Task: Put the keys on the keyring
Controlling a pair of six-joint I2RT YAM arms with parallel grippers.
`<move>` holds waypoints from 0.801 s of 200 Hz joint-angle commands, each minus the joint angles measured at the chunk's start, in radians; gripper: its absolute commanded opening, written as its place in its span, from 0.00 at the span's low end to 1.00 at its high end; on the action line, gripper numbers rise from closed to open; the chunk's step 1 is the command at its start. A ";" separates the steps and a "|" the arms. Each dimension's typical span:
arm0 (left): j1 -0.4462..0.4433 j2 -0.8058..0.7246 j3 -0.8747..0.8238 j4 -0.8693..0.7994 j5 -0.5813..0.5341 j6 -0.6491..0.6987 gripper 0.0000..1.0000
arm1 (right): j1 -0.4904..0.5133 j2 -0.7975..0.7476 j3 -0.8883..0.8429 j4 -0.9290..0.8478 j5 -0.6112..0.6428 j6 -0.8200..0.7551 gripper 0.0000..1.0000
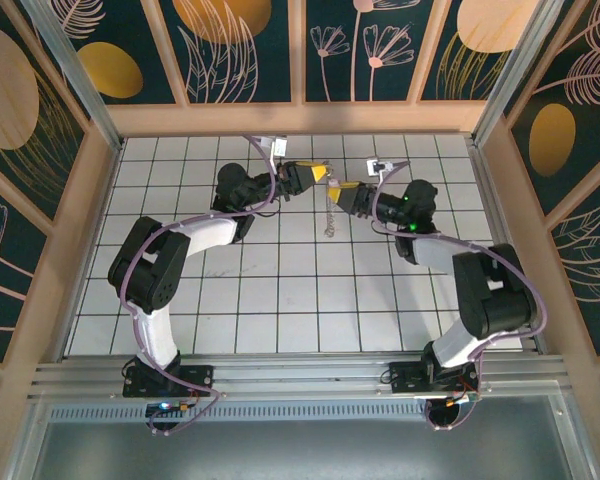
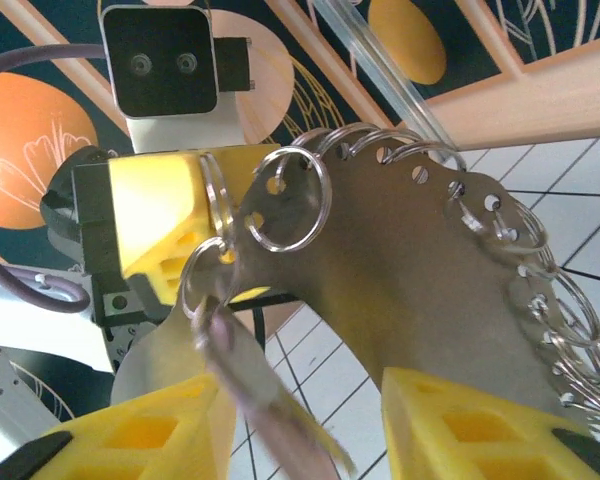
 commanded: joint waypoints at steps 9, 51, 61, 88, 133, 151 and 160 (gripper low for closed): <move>-0.002 -0.008 0.052 0.066 0.027 -0.016 0.00 | -0.046 -0.155 -0.055 -0.127 -0.018 -0.129 0.45; -0.002 -0.005 0.068 0.057 0.043 -0.011 0.00 | -0.077 -0.257 -0.039 -0.184 0.060 -0.127 0.46; -0.003 -0.006 0.071 0.056 0.044 -0.011 0.00 | -0.075 -0.247 -0.017 -0.165 0.069 -0.098 0.45; -0.005 -0.003 0.077 0.053 0.050 -0.012 0.00 | -0.054 -0.211 0.043 -0.144 0.134 -0.053 0.44; -0.012 0.001 0.087 0.045 0.057 -0.012 0.00 | -0.023 -0.117 0.097 -0.003 0.176 0.069 0.41; -0.015 0.000 0.091 0.039 0.056 -0.010 0.00 | -0.011 -0.081 0.115 0.036 0.175 0.100 0.41; -0.015 0.000 0.091 0.035 0.057 -0.006 0.00 | -0.002 -0.066 0.123 0.046 0.173 0.107 0.40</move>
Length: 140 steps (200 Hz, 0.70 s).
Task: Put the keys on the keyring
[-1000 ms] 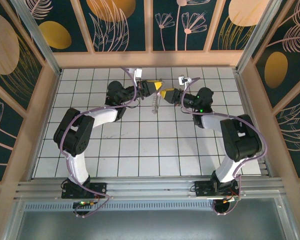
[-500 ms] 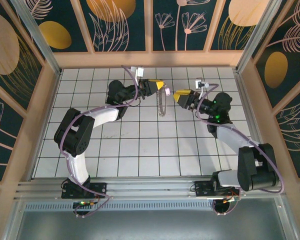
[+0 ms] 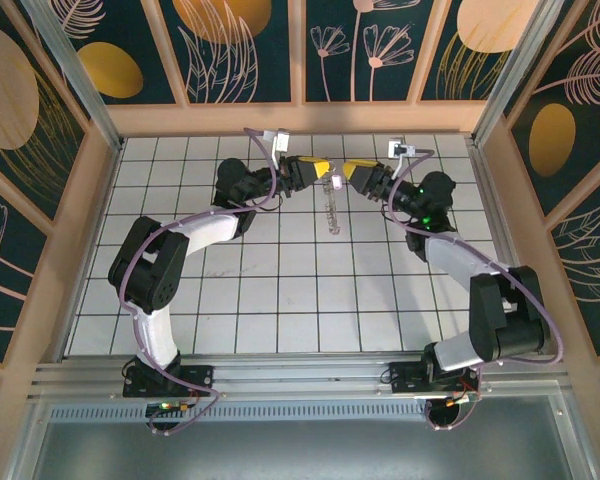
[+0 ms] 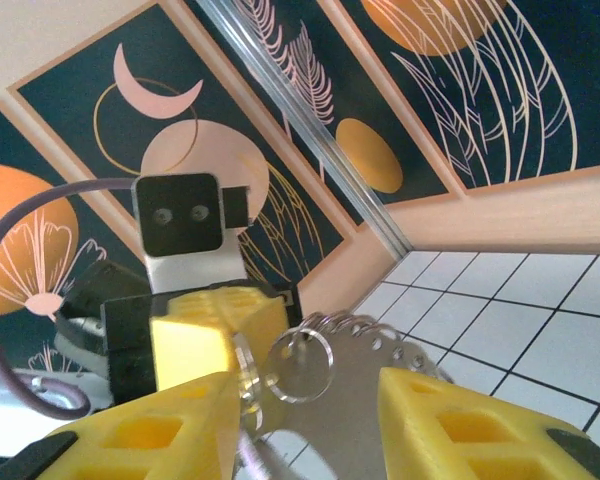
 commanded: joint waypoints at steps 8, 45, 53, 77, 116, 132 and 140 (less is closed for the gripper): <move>-0.009 -0.001 0.035 0.030 0.015 -0.003 0.00 | 0.027 0.044 0.054 0.117 0.013 0.068 0.39; -0.009 -0.003 0.034 0.027 0.016 0.000 0.00 | 0.047 0.066 0.062 0.133 0.013 0.070 0.36; -0.010 -0.002 0.034 0.028 0.016 0.002 0.00 | 0.050 0.068 0.064 0.134 0.011 0.070 0.35; -0.012 0.000 0.034 0.026 0.016 0.003 0.00 | 0.055 0.073 0.071 0.132 0.006 0.068 0.34; -0.012 -0.001 0.035 0.026 0.017 0.004 0.00 | 0.049 0.049 0.038 0.142 0.044 0.069 0.38; -0.012 -0.001 0.034 0.027 0.017 0.004 0.00 | 0.039 0.028 0.008 0.180 0.069 0.085 0.38; -0.012 0.000 0.034 0.027 0.017 0.003 0.00 | 0.035 0.024 -0.005 0.203 0.073 0.097 0.38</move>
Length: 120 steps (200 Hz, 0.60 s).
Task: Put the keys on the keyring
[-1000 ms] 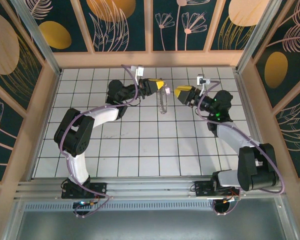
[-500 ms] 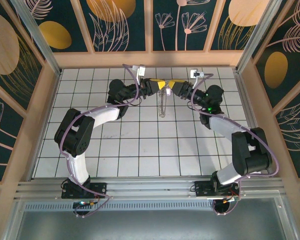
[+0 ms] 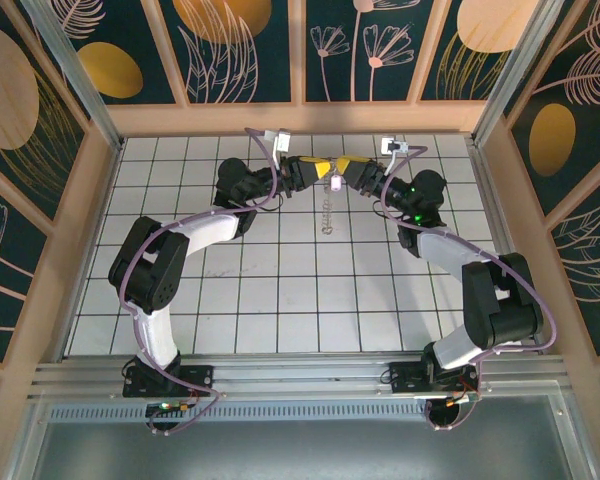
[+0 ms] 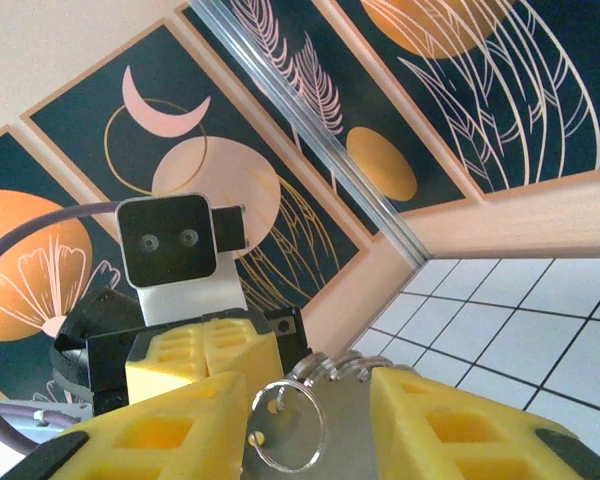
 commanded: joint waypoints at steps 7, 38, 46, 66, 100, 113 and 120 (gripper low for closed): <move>-0.007 -0.001 0.032 0.035 0.014 0.004 0.00 | -0.002 -0.041 -0.037 0.133 0.025 0.039 0.37; -0.007 -0.001 0.033 0.038 0.015 0.002 0.00 | 0.003 -0.035 -0.030 0.136 0.000 0.041 0.35; -0.007 -0.001 0.033 0.038 0.016 0.001 0.00 | 0.007 -0.031 -0.026 0.137 -0.010 0.039 0.35; -0.007 -0.001 0.033 0.039 0.016 0.001 0.00 | 0.021 -0.024 -0.015 0.130 -0.017 0.031 0.32; -0.007 -0.004 0.032 0.043 0.015 -0.002 0.00 | 0.043 -0.005 0.008 0.099 -0.025 0.013 0.28; -0.007 -0.005 0.032 0.044 0.016 -0.001 0.00 | 0.046 0.002 0.010 0.097 -0.024 0.012 0.24; -0.007 -0.005 0.032 0.044 0.015 -0.002 0.00 | 0.048 0.005 0.010 0.098 -0.025 0.012 0.21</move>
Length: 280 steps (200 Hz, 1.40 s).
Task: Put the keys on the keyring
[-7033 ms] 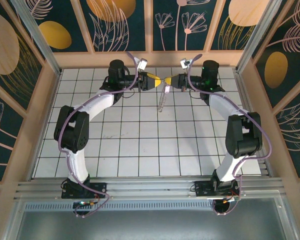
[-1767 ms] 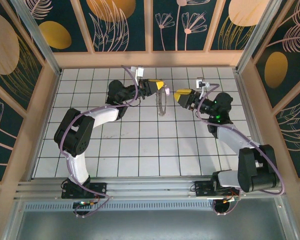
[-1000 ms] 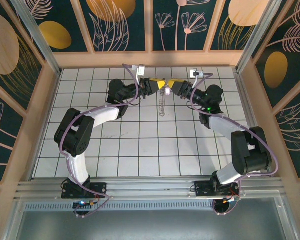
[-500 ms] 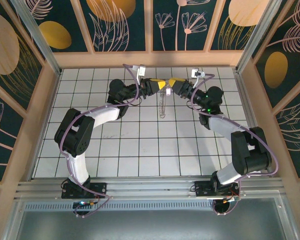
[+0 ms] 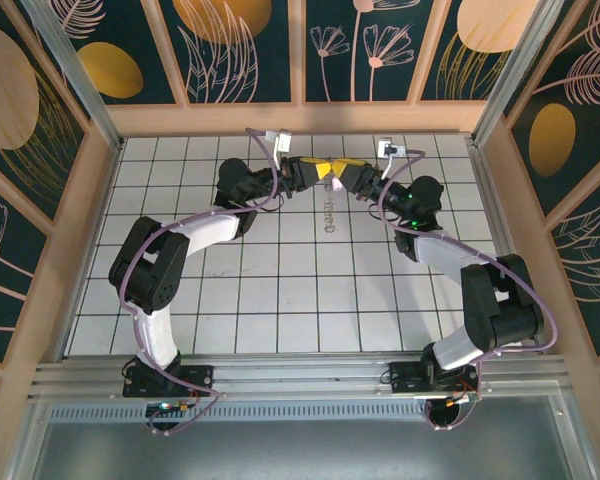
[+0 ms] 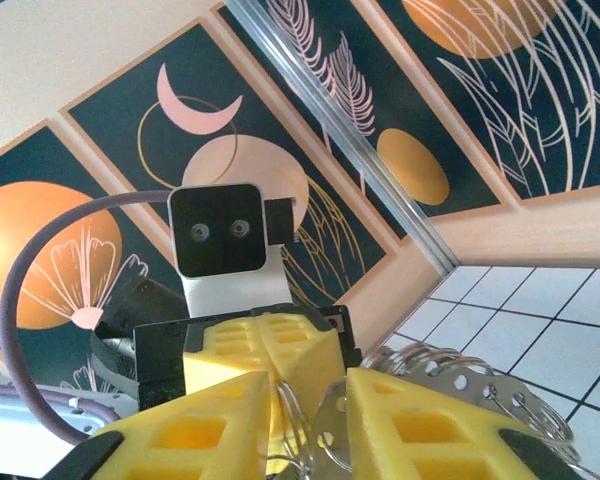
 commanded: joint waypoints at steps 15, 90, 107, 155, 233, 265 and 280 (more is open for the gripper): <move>-0.008 -0.005 0.032 0.045 0.014 -0.002 0.00 | 0.009 0.015 0.032 0.029 -0.025 -0.010 0.13; -0.008 -0.004 0.044 0.031 0.013 0.007 0.00 | -0.010 0.015 0.048 -0.020 -0.073 -0.039 0.00; -0.006 -0.014 0.058 -0.019 0.017 0.046 0.08 | -0.025 0.019 0.070 -0.064 -0.110 -0.061 0.00; 0.048 -0.053 0.102 -0.224 0.042 0.195 0.31 | -0.087 0.027 0.187 -0.332 -0.246 -0.215 0.00; 0.088 -0.020 0.270 -0.640 0.207 0.476 0.37 | -0.142 0.186 0.452 -0.648 -0.528 -0.377 0.00; 0.088 0.008 0.297 -0.680 0.229 0.497 0.37 | -0.141 0.228 0.478 -0.609 -0.545 -0.339 0.00; 0.088 0.021 0.306 -0.688 0.231 0.500 0.37 | -0.139 0.235 0.471 -0.563 -0.544 -0.303 0.00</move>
